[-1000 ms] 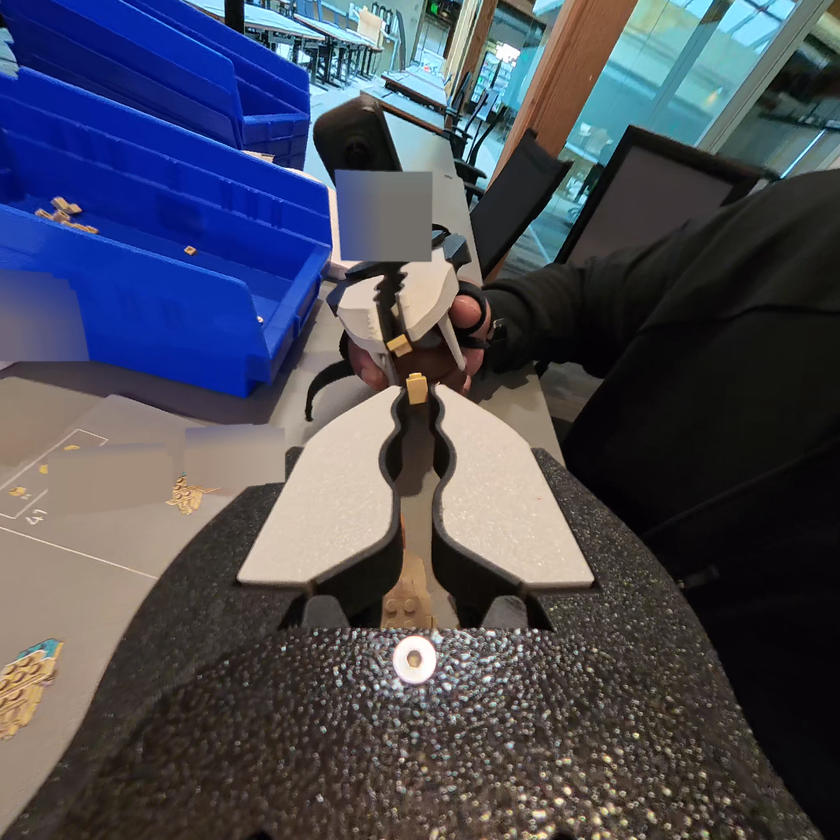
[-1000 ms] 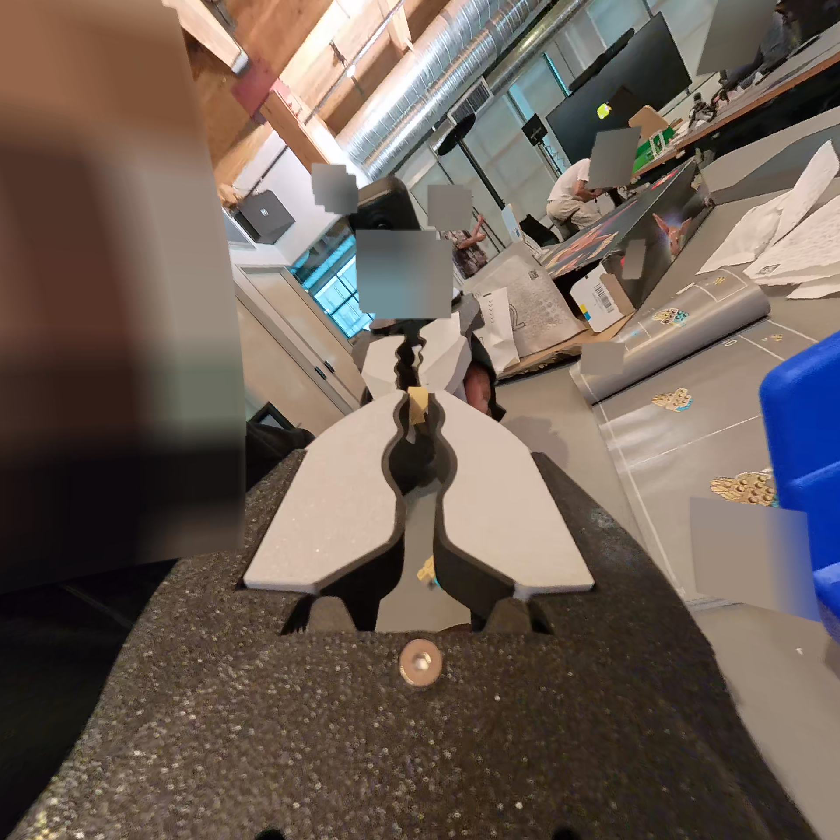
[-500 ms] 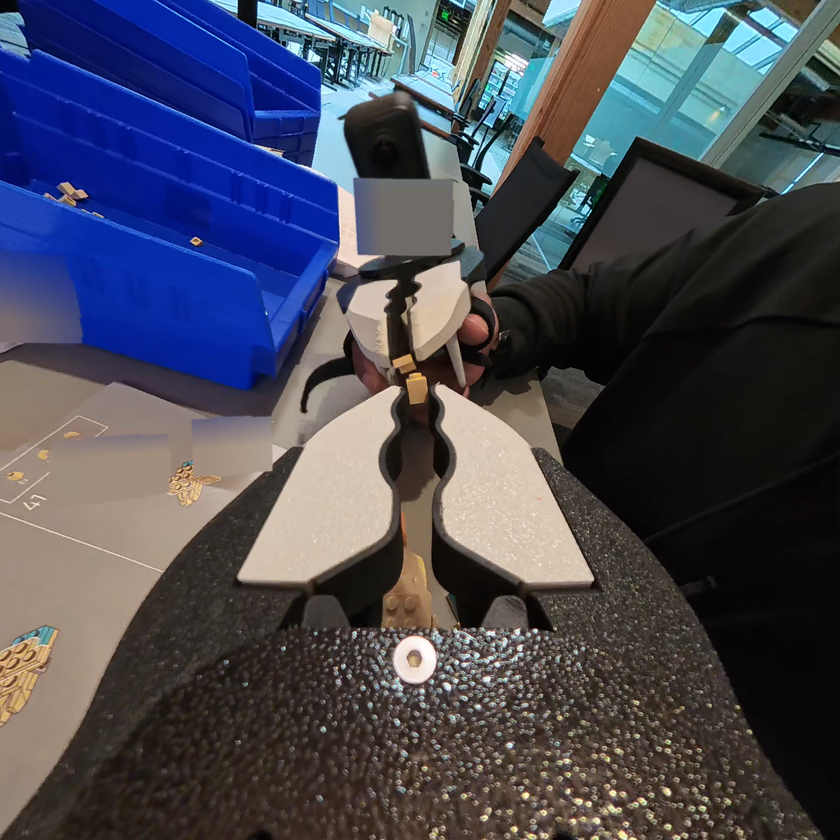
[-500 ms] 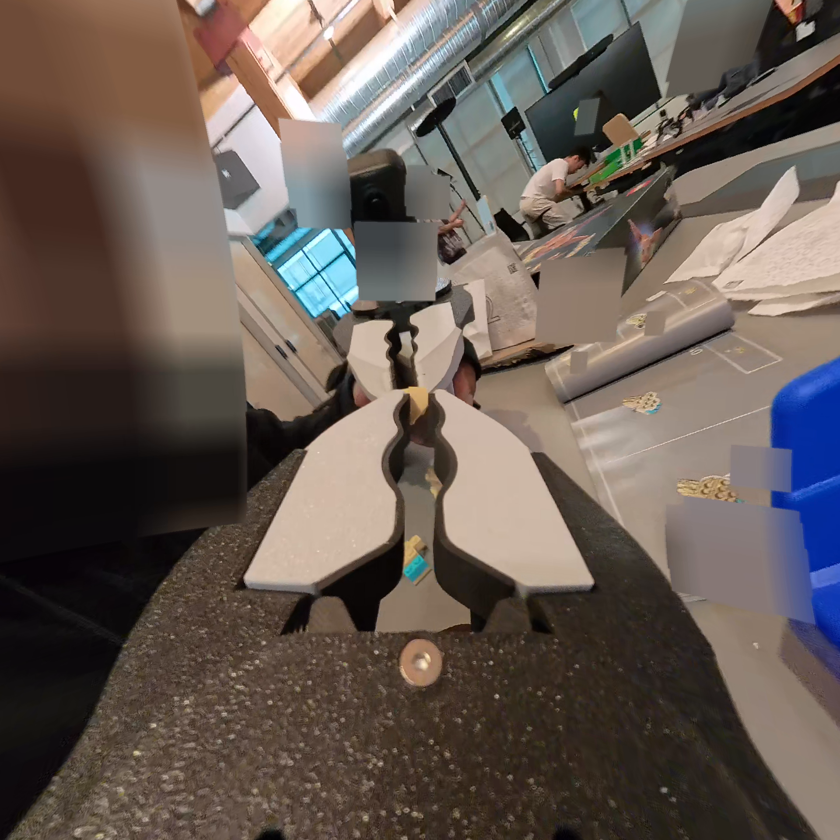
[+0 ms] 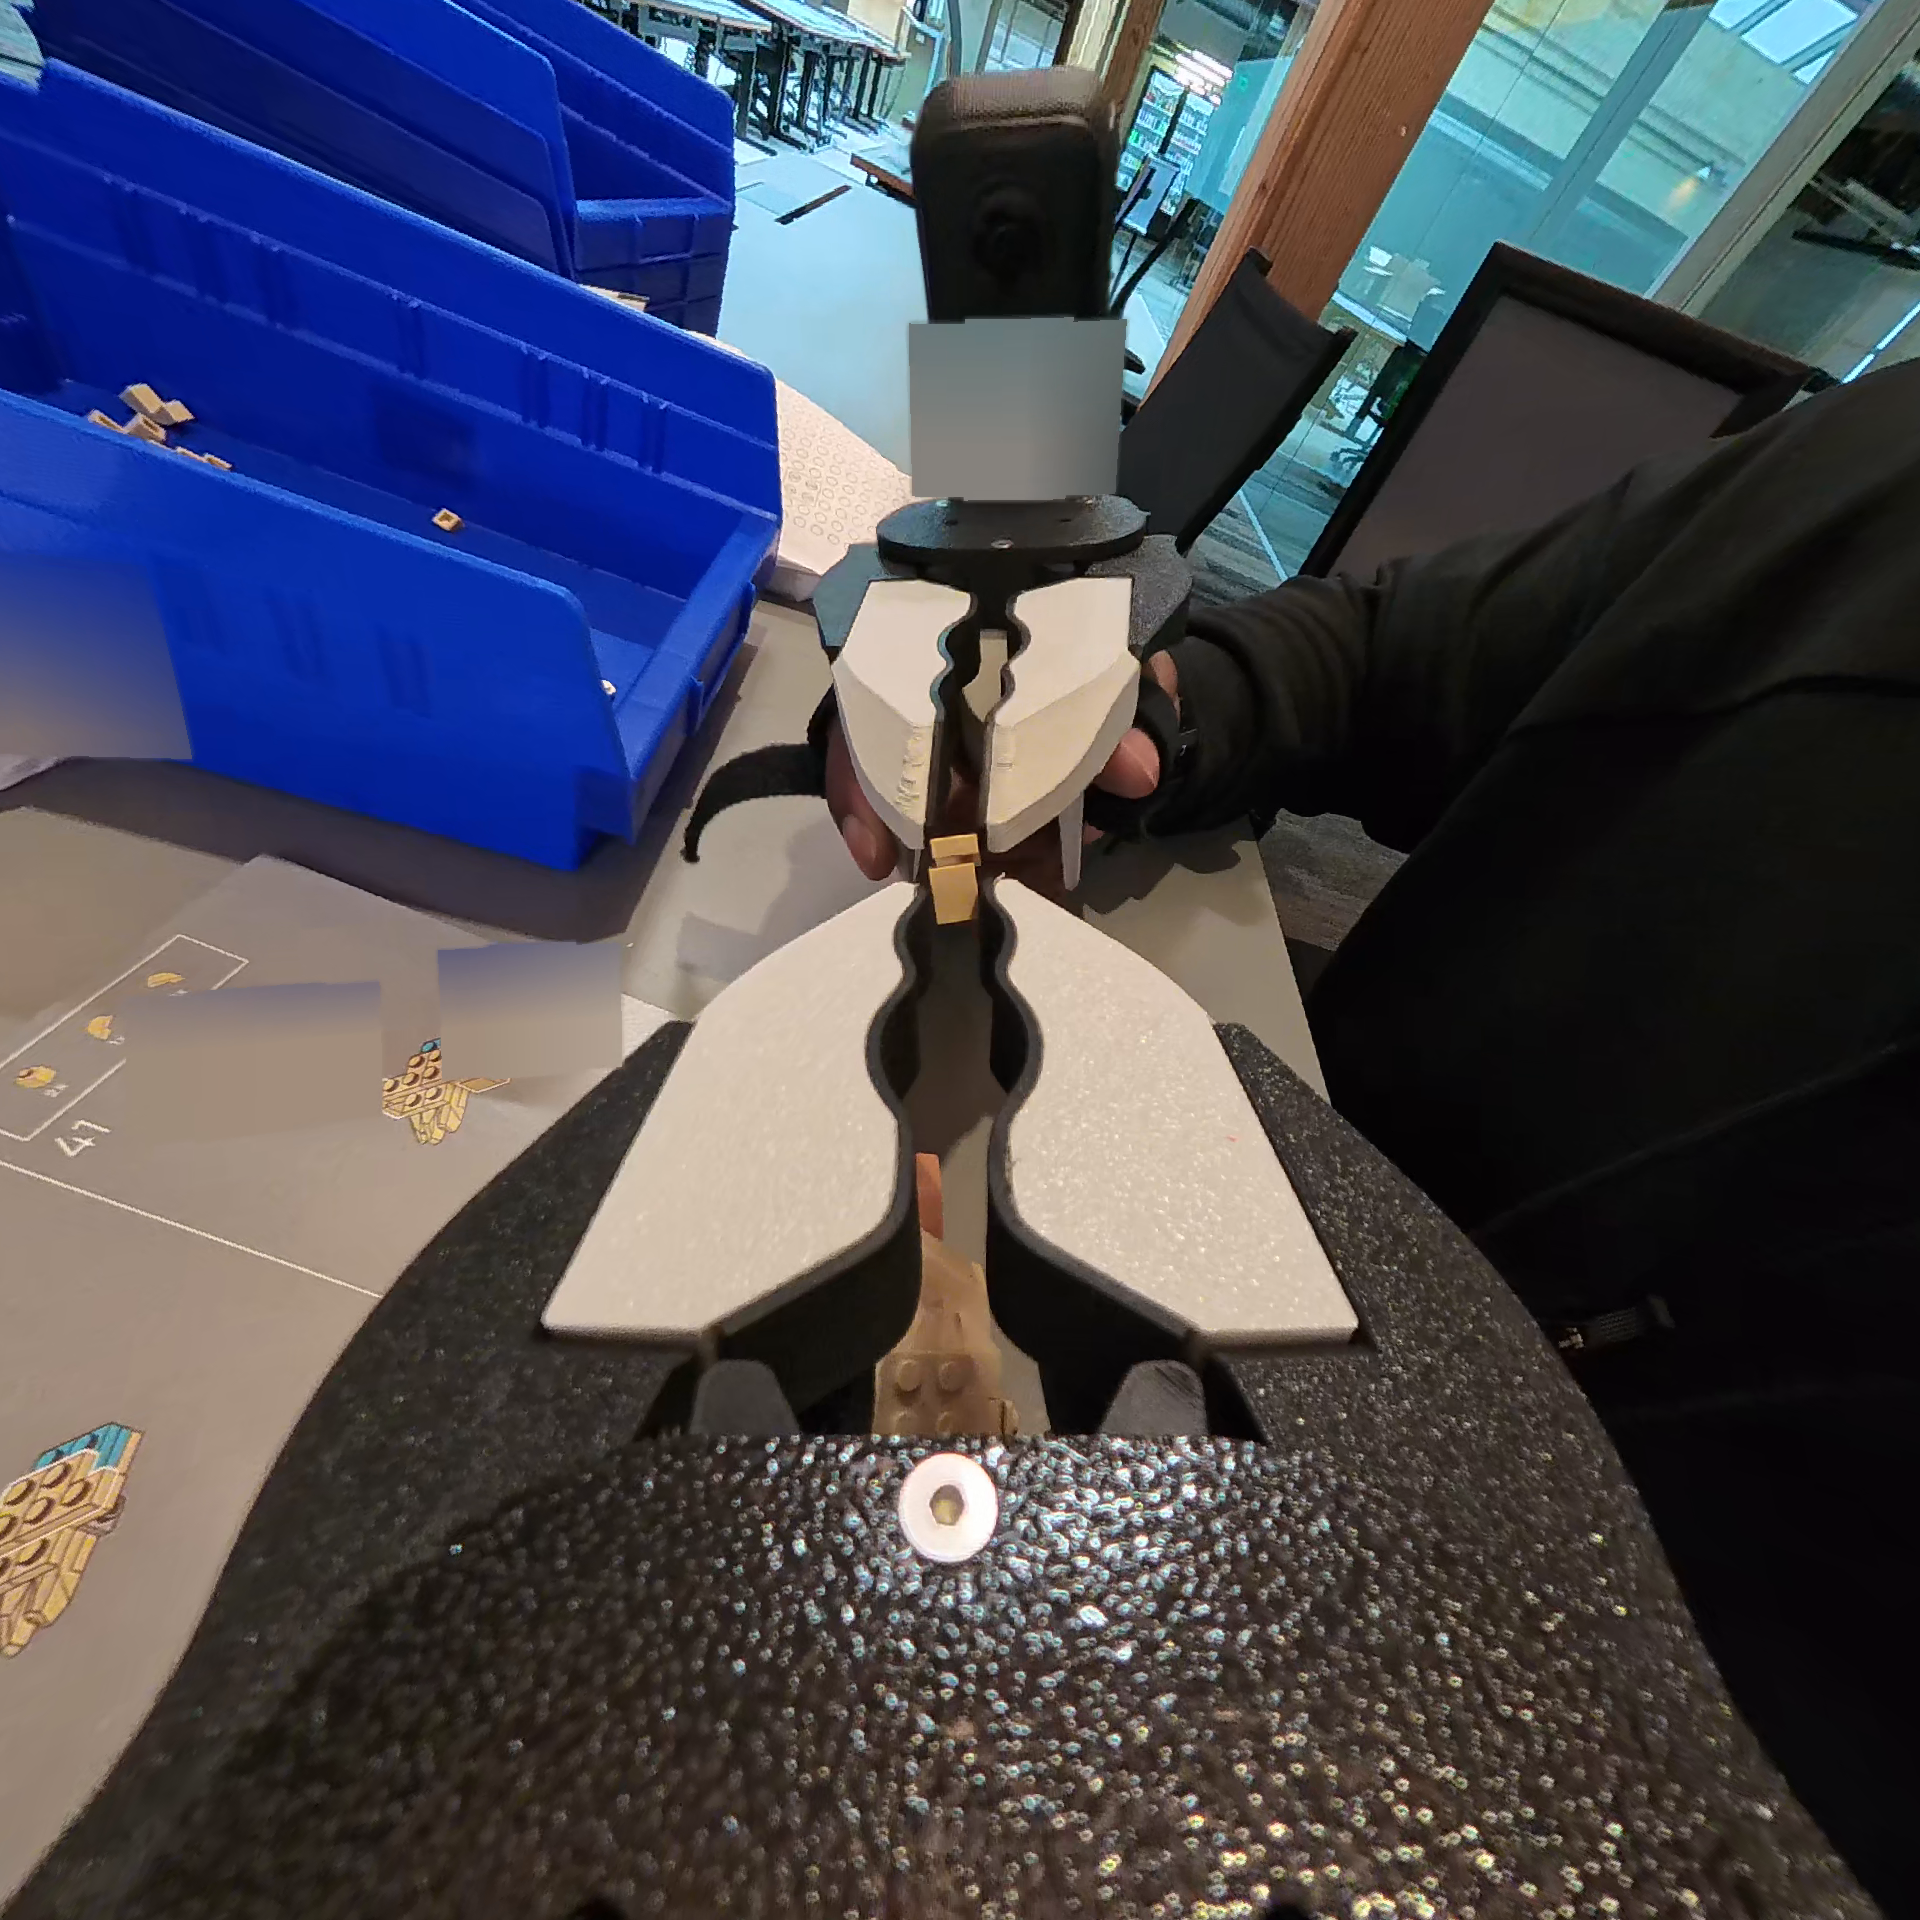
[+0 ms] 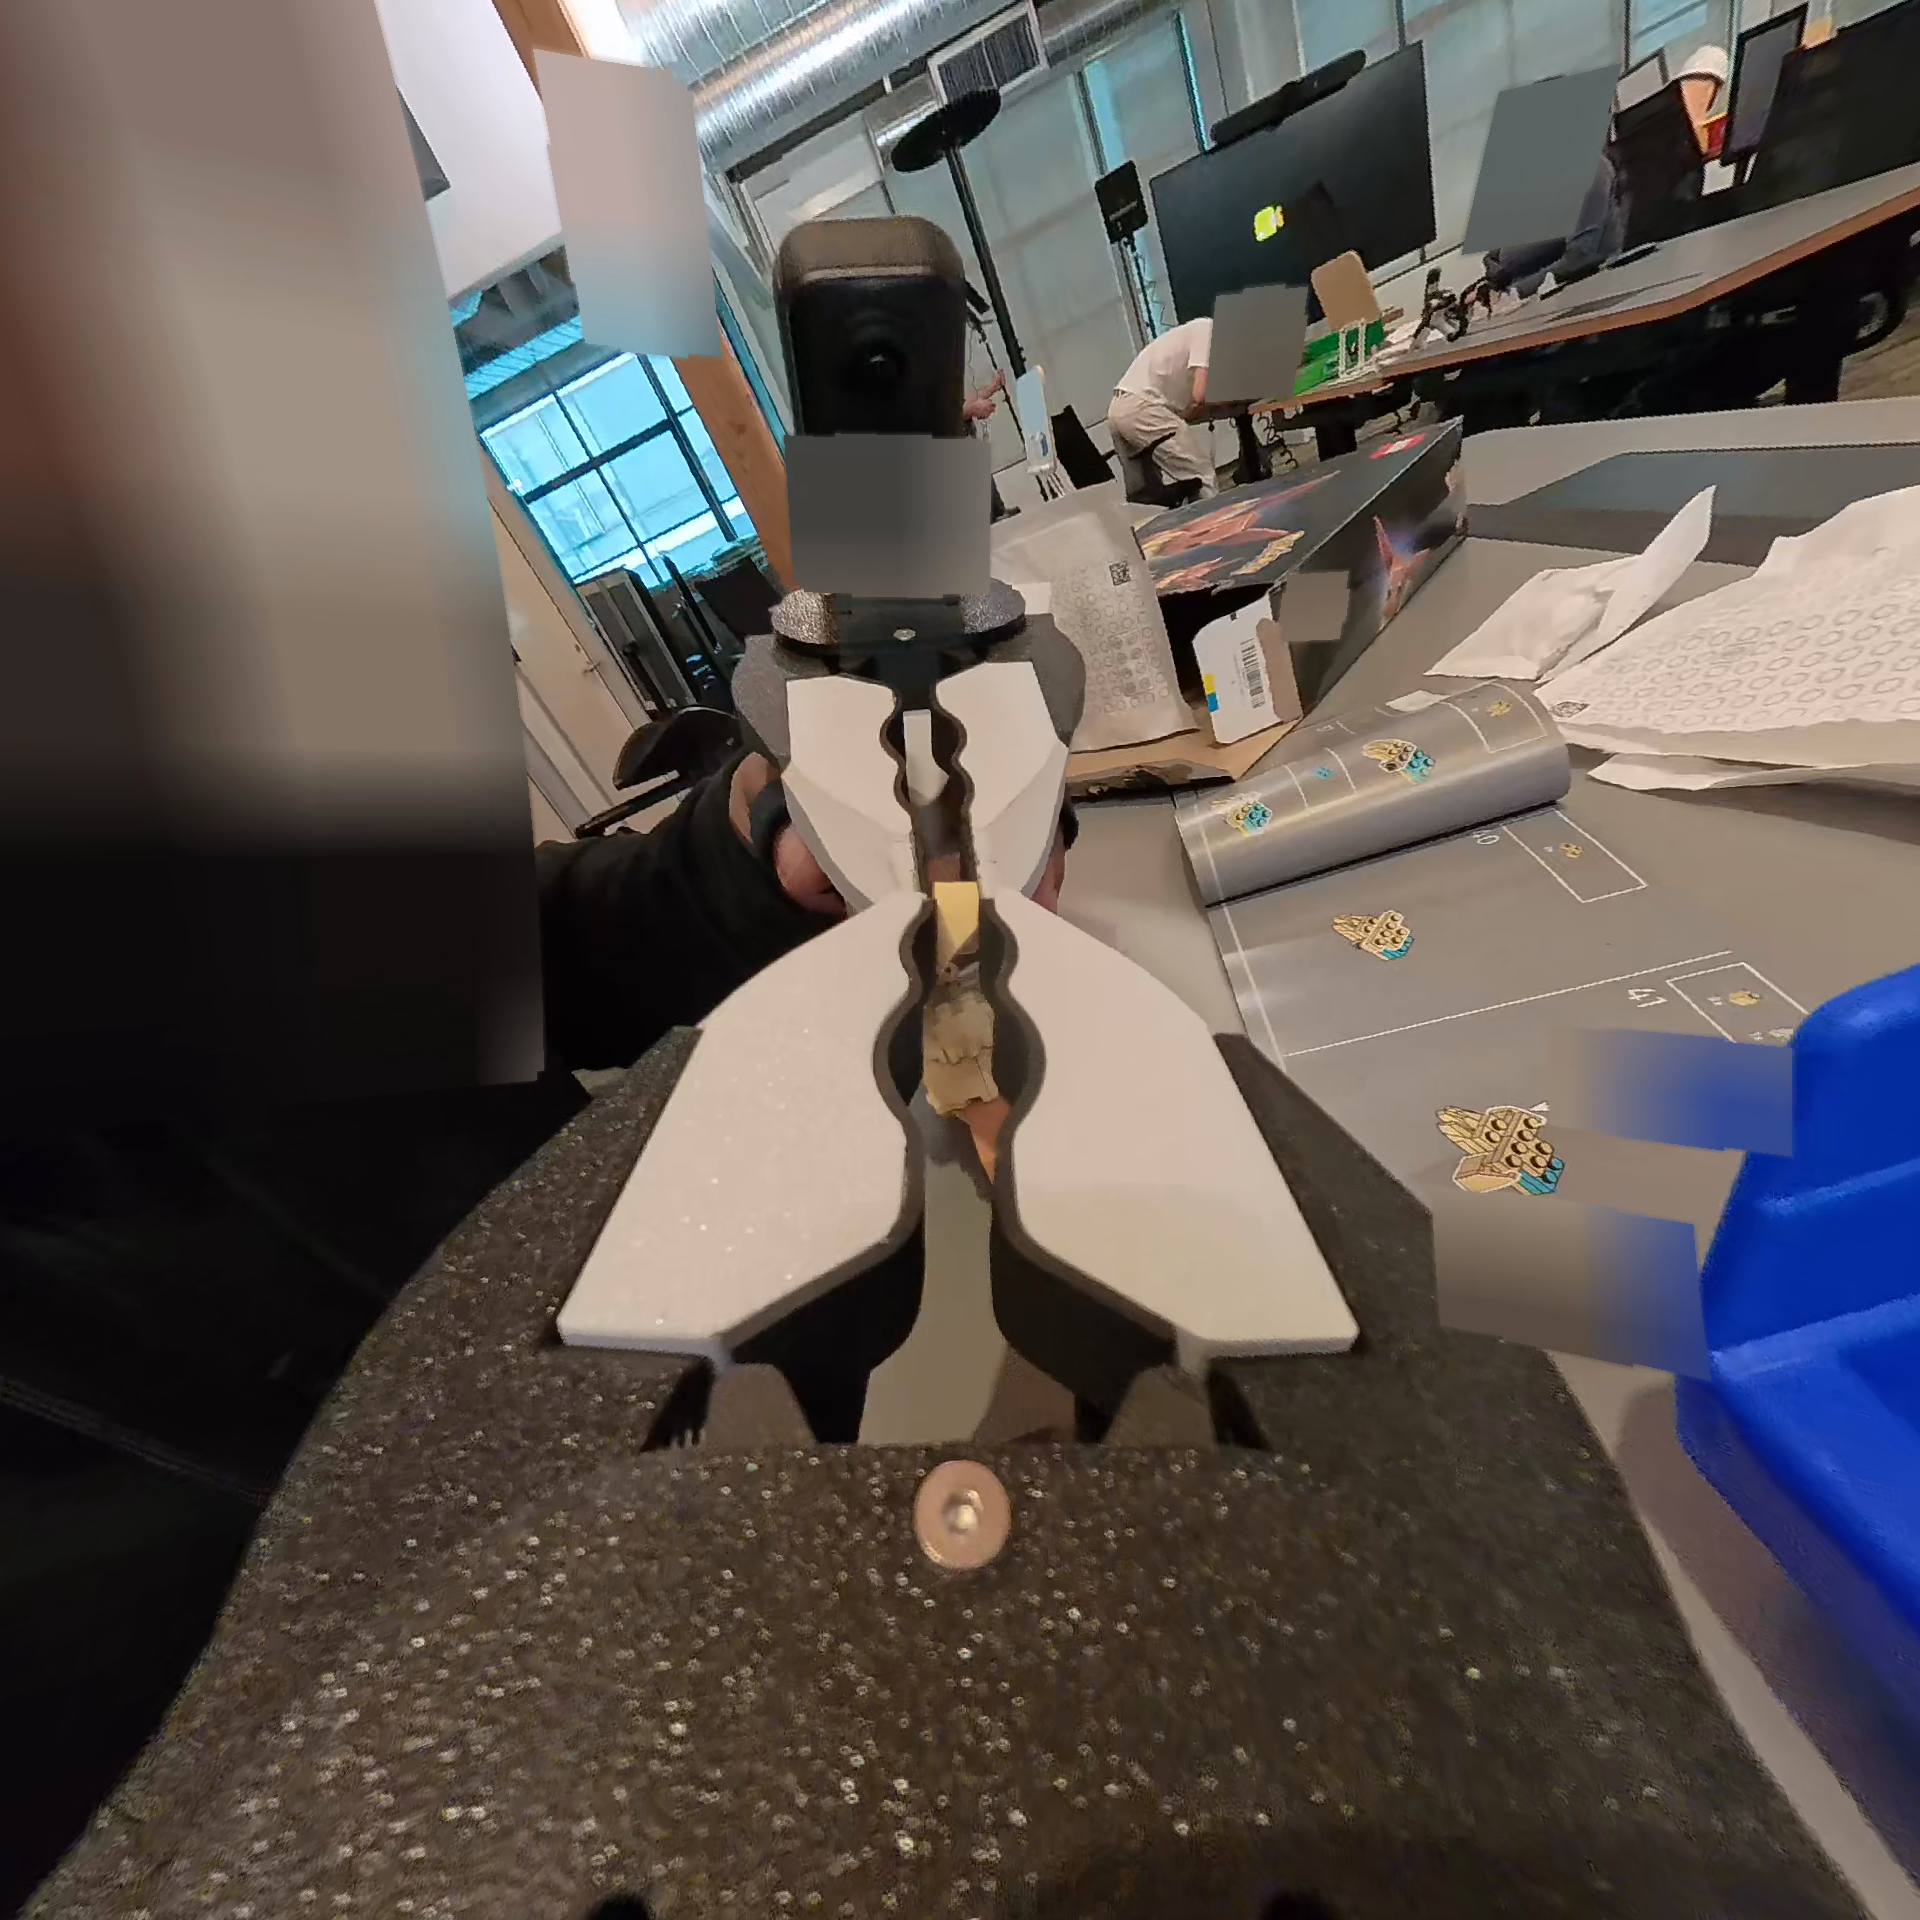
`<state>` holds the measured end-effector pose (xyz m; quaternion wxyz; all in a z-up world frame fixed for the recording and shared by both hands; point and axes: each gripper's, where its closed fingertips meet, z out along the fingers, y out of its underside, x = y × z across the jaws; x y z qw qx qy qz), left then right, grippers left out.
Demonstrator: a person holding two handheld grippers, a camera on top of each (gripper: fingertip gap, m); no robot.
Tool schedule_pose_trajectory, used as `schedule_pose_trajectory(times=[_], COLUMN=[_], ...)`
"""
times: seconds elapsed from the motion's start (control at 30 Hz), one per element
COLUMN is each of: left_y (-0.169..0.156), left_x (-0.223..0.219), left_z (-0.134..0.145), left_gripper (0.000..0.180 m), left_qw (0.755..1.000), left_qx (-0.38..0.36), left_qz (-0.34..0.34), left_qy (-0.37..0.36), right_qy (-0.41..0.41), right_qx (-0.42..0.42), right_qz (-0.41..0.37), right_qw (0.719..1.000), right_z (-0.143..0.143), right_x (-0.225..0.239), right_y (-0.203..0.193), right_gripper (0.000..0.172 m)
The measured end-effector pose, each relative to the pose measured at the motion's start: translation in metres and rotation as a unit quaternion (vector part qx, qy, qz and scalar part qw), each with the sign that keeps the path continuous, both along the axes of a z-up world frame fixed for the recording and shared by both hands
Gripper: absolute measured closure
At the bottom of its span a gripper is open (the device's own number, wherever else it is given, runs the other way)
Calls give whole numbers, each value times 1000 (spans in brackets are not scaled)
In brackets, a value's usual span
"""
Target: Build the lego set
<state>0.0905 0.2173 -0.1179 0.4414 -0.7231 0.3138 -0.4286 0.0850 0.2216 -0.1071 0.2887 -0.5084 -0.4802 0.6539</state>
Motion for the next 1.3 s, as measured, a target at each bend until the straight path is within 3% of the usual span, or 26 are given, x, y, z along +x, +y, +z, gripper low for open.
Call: schedule_pose_trajectory(times=[0.83, 1.07, 1.3], left_y=[-9, -7, -4], left_x=[5, 4, 2], left_z=[-11, -10, -14], left_gripper=[173, 173, 173], left_qw=[997, 997, 997], left_qx=[32, 24, -2], left_qz=[-36, -20, 0], left_qy=[67, 74, 80], right_qy=[-68, -73, -90], right_qx=[42, 122, 235], right_qz=[43, 3, -42], right_qw=[996, 990, 967], right_z=[-12, -12, -18], right_x=[6, 5, 3], right_y=[-12, -10, -6], right_gripper=[165, 165, 168])
